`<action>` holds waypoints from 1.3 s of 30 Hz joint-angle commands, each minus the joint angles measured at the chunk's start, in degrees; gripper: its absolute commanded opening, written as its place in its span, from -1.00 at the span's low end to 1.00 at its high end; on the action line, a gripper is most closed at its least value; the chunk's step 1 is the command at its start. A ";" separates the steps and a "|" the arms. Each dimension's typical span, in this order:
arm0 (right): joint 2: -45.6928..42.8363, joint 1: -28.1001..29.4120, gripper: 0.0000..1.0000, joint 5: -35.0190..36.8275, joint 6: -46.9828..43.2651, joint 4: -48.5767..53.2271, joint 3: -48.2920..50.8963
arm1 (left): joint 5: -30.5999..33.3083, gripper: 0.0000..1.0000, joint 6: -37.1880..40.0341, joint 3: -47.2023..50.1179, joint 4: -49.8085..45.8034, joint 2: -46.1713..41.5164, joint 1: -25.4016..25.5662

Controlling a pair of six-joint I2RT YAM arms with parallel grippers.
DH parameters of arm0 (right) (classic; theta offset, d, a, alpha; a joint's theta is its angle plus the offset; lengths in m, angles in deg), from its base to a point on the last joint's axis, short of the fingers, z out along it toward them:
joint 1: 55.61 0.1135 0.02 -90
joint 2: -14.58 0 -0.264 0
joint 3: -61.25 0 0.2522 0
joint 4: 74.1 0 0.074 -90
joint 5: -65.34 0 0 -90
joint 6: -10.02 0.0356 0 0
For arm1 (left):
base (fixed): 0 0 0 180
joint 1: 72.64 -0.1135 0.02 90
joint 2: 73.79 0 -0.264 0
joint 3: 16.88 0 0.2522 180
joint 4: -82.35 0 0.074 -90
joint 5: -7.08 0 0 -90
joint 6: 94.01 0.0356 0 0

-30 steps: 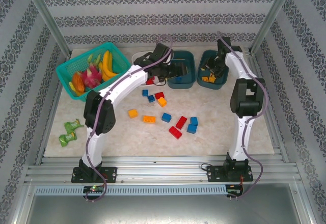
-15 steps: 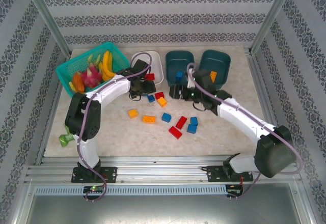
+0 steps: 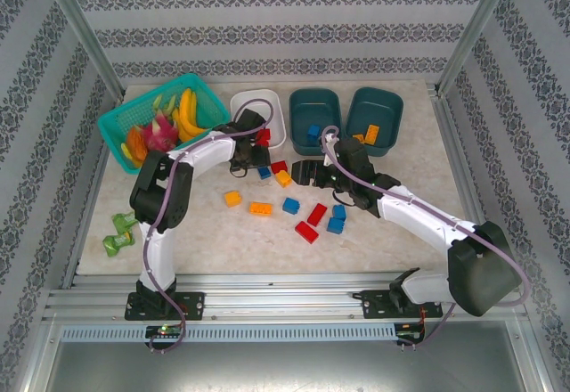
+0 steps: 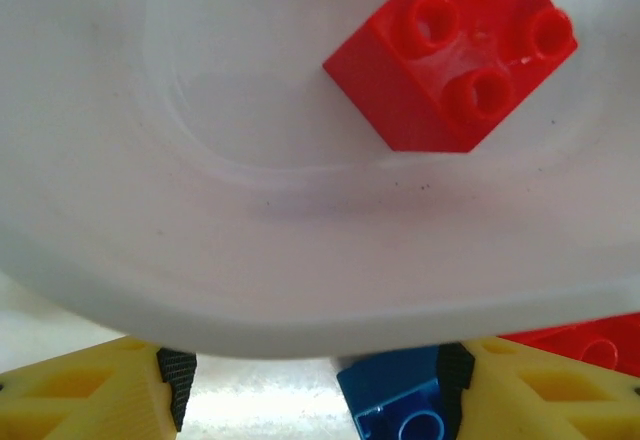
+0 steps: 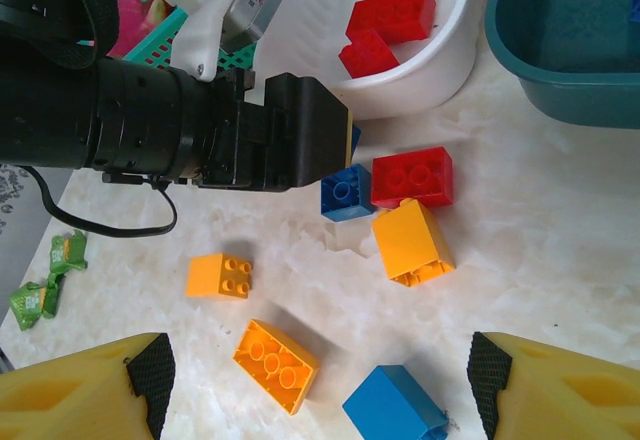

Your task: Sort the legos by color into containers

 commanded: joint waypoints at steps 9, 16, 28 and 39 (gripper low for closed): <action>0.61 0.06 0.59 -1.10 1.86 -2.02 -1.90 | 4.03 0.16 4.21 -3.87 0.44 4.47 -1.01; 0.83 0.06 0.59 -1.24 2.10 -1.29 -2.98 | 4.80 -0.06 5.51 -5.92 0.38 6.75 -1.24; -0.13 -0.06 0.59 0.45 2.20 -0.13 -3.98 | 6.46 -0.37 3.66 1.69 -0.40 -1.09 -1.11; -3.89 -3.55 0.58 8.58 4.53 2.83 -5.94 | 0.69 -0.40 1.91 -4.19 -11.93 -10.50 2.54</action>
